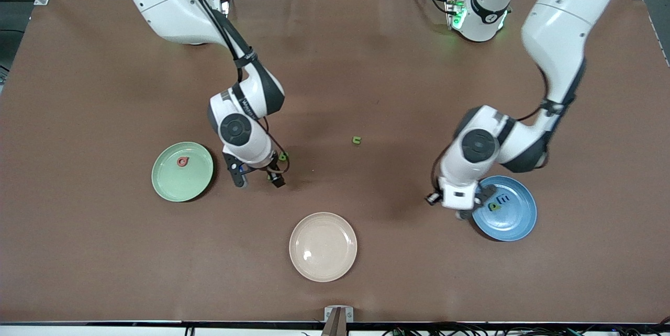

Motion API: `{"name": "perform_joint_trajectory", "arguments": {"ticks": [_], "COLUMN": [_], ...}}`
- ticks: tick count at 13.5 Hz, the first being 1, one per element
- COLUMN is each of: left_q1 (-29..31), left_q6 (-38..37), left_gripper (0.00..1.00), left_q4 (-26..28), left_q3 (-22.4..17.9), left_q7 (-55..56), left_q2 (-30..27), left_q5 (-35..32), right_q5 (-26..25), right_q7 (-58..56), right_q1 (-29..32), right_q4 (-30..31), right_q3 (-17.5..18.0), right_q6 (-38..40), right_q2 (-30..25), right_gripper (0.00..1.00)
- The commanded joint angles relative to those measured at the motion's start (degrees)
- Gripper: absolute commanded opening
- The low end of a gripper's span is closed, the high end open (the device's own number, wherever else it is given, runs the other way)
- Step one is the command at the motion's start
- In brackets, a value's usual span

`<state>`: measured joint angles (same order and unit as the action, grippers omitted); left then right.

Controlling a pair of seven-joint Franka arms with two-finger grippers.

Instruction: Sort upper and lower case letters into plates

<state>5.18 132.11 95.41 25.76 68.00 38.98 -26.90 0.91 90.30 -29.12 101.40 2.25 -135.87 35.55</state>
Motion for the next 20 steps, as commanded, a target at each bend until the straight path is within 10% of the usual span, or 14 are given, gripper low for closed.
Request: {"name": "perform_joint_trajectory", "arguments": {"ticks": [1,8,10,12,20], "left_q1": [4.3,12.8,13.2,13.6,13.0], "left_q6": [-1.6,-0.9,-0.9,-0.3,-3.3], "left_gripper": [0.01,0.17,0.41,0.98,1.00], "left_q4": [0.2,0.0,0.0,0.0,5.0], "left_q3": [0.4,0.3,0.3,0.3,10.9], "left_q7": [-8.5,-23.6,-23.6,-23.6,-9.1], "left_q2": [-0.8,0.3,0.7,1.0,0.0], "left_q5": [-1.0,-4.8,-8.6,-10.2,-7.8], "right_q5": [-4.4,-4.5,-4.5,-4.4,-4.4], "right_q7": [-2.5,-6.9,-7.2,-7.2,-7.1], "right_q1": [-2.1,-3.3,-3.2,-3.2,-3.4], "right_q4": [1.4,11.0,13.0,14.4,16.3], "right_q3": [-0.4,-0.4,-0.3,-0.2,-0.2], "right_q6": [-0.2,-9.1,-10.5,-10.5,-14.2], "right_q2": [-0.2,-3.5,-4.6,-6.0,-5.9], "right_gripper": [1.00,0.99,0.98,0.96,0.79]}}
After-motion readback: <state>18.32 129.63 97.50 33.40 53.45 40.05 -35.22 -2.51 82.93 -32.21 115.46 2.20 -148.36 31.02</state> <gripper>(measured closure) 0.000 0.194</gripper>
